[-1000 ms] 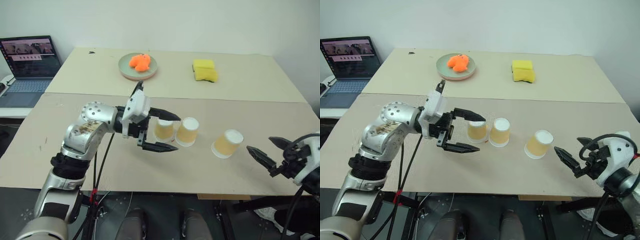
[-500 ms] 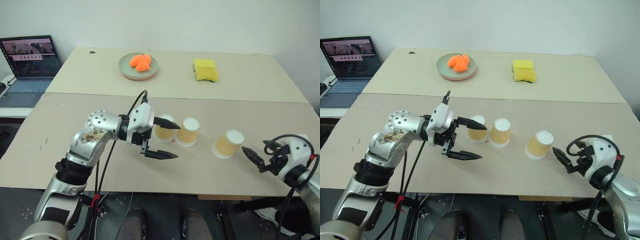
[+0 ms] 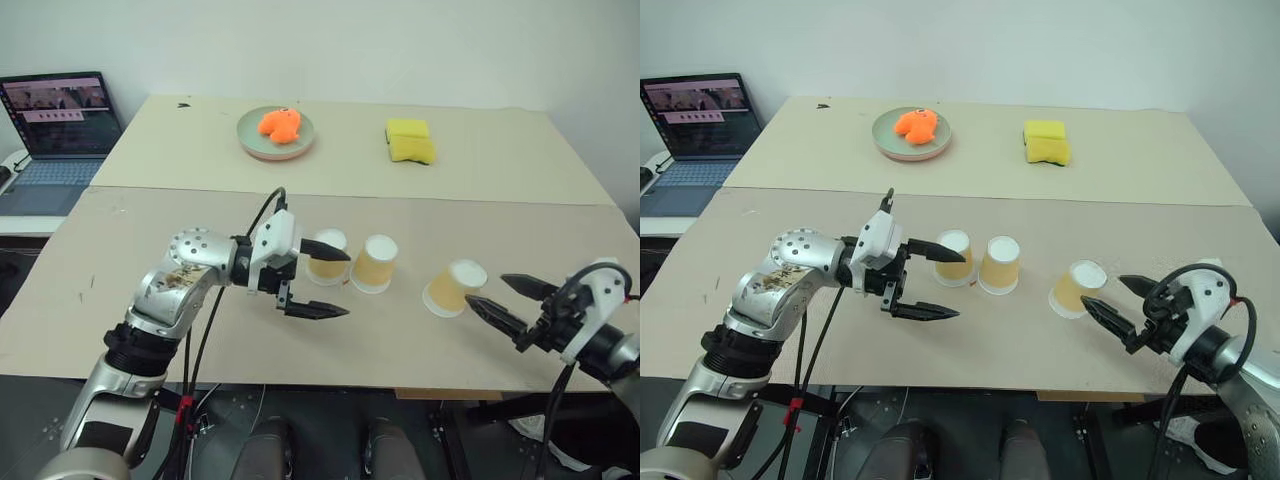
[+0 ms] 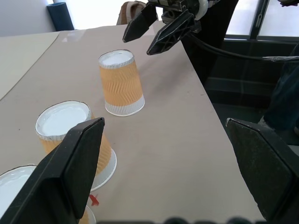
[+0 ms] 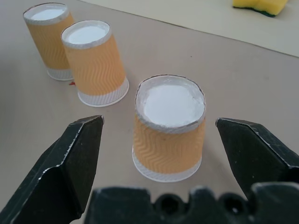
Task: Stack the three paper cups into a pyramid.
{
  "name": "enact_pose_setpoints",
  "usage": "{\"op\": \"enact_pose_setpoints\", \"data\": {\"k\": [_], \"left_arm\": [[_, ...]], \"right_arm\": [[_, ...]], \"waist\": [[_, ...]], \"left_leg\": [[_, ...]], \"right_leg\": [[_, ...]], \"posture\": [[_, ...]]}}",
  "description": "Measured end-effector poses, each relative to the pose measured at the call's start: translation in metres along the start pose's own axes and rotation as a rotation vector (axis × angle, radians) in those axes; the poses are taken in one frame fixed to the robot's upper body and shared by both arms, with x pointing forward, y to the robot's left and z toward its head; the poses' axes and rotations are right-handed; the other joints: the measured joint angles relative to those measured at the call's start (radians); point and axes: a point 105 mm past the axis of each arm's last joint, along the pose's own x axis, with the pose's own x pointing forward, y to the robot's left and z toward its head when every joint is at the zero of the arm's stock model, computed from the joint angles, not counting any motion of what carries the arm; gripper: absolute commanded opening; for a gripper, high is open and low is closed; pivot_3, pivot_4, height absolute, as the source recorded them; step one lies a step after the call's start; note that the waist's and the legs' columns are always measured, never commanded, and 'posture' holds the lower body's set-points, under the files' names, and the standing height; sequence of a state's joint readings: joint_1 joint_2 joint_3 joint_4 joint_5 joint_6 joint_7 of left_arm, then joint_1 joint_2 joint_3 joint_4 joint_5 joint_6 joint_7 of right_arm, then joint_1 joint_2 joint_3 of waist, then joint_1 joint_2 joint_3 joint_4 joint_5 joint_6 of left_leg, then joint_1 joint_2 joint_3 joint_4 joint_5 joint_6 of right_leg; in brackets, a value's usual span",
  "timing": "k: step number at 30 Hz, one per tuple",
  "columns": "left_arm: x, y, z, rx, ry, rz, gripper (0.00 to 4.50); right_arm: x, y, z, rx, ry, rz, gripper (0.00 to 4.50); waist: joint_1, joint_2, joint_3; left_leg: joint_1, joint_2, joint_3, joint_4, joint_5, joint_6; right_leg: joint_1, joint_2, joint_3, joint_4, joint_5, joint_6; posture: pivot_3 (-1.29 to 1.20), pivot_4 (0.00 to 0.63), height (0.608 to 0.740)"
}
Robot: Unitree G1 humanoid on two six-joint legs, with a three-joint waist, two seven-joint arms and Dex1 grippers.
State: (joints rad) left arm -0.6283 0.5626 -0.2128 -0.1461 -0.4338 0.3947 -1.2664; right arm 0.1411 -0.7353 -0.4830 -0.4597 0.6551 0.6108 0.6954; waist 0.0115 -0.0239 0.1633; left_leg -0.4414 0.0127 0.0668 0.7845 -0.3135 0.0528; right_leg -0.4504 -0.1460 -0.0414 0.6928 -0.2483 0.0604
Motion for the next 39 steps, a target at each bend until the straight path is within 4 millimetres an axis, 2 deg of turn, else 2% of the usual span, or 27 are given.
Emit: {"op": "enact_pose_setpoints", "data": {"k": [6, 13, 22, 24, 25, 26, 28, 29, 34, 37, 39], "left_arm": [[0.002, -0.003, 0.007, 0.020, -0.009, -0.006, 4.45], [0.000, -0.001, 0.006, 0.008, -0.006, 0.014, 4.45], [-0.004, -0.002, 0.011, 0.018, -0.017, 0.051, 4.45], [-0.007, -0.001, 0.009, 0.004, -0.011, 0.072, 4.50], [-0.008, -0.001, 0.007, -0.004, -0.006, 0.082, 4.50], [-0.009, -0.001, 0.005, -0.016, -0.002, 0.092, 4.50], [-0.013, 0.001, 0.004, -0.025, -0.002, 0.125, 4.50], [-0.016, 0.003, 0.005, -0.025, -0.002, 0.143, 4.50], [-0.033, 0.009, -0.001, -0.059, 0.018, 0.237, 4.50], [-0.043, 0.009, -0.007, -0.094, 0.023, 0.277, 4.50], [-0.057, 0.007, -0.014, -0.113, 0.062, 0.313, 4.50]], "right_arm": [[0.006, -0.001, -0.006, 0.005, 0.016, 0.015, 4.50], [0.015, -0.009, -0.014, 0.012, 0.008, 0.001, 4.50], [0.038, -0.018, -0.005, -0.009, -0.035, 0.024, 4.50], [0.042, -0.018, -0.003, -0.006, -0.044, 0.034, 3.99], [0.044, -0.019, -0.001, -0.007, -0.047, 0.040, 3.88], [0.045, -0.018, -0.001, -0.008, -0.048, 0.049, 3.42], [0.047, -0.015, -0.002, -0.007, -0.044, 0.075, 2.77], [0.048, -0.014, -0.002, -0.007, -0.046, 0.084, 2.61], [0.055, -0.018, 0.008, -0.006, -0.070, 0.084, 2.60], [0.061, -0.020, 0.023, -0.027, -0.108, 0.091, 2.60], [0.075, -0.016, 0.045, -0.061, -0.156, 0.132, 2.60]], "waist": [[0.001, 0.000, 0.000], [0.000, 0.000, 0.000], [-0.001, 0.000, 0.000], [-0.002, 0.000, 0.000], [-0.002, 0.000, 0.000], [-0.001, 0.000, 0.000], [0.000, 0.000, 0.000], [0.000, 0.000, 0.000], [-0.005, 0.000, 0.000], [-0.010, 0.000, 0.000], [-0.024, 0.001, 0.000]], "left_leg": [[0.000, 0.000, 0.000, 0.000, 0.000, 0.000], [0.000, 0.000, 0.000, 0.000, 0.000, 0.000], [0.000, 0.000, 0.000, 0.000, 0.000, 0.000], [0.000, 0.000, 0.000, 0.000, 0.000, -0.001], [0.000, 0.000, 0.000, 0.000, 0.000, -0.001], [0.000, 0.000, 0.000, 0.000, 0.000, -0.001], [0.000, 0.000, 0.000, 0.000, 0.000, -0.001], [0.000, 0.000, 0.000, 0.000, 0.000, -0.001], [0.000, 0.000, 0.000, 0.000, 0.001, -0.001], [0.000, 0.000, 0.000, -0.001, 0.001, -0.001], [0.000, 0.000, 0.002, -0.001, 0.001, -0.002]], "right_leg": [[0.000, 0.000, 0.000, 0.000, 0.000, 0.000], [0.000, 0.000, 0.000, 0.001, 0.000, 0.000], [0.000, 0.000, 0.000, 0.000, 0.000, 0.000], [0.000, 0.000, 0.000, 0.001, 0.000, 0.000], [0.000, 0.000, 0.000, 0.001, 0.000, 0.000], [-0.001, 0.000, 0.000, 0.001, 0.000, 0.000], [-0.001, 0.000, 0.000, 0.000, 0.000, 0.000], [0.000, 0.000, 0.000, 0.000, 0.000, 0.000], [-0.001, 0.000, 0.000, 0.001, 0.000, 0.000], [-0.002, 0.000, 0.000, 0.001, 0.000, 0.000], [-0.004, 0.000, 0.002, 0.003, 0.000, 0.000]], "posture": [[0.00, 0.150, 0.673], [0.00, 0.150, 0.673], [0.00, 0.150, 0.673], [0.00, 0.150, 0.673], [0.00, 0.150, 0.673], [0.00, 0.150, 0.673], [0.00, 0.150, 0.673], [0.00, 0.150, 0.673], [0.00, 0.150, 0.673], [0.00, 0.150, 0.673], [0.00, 0.150, 0.673]]}}
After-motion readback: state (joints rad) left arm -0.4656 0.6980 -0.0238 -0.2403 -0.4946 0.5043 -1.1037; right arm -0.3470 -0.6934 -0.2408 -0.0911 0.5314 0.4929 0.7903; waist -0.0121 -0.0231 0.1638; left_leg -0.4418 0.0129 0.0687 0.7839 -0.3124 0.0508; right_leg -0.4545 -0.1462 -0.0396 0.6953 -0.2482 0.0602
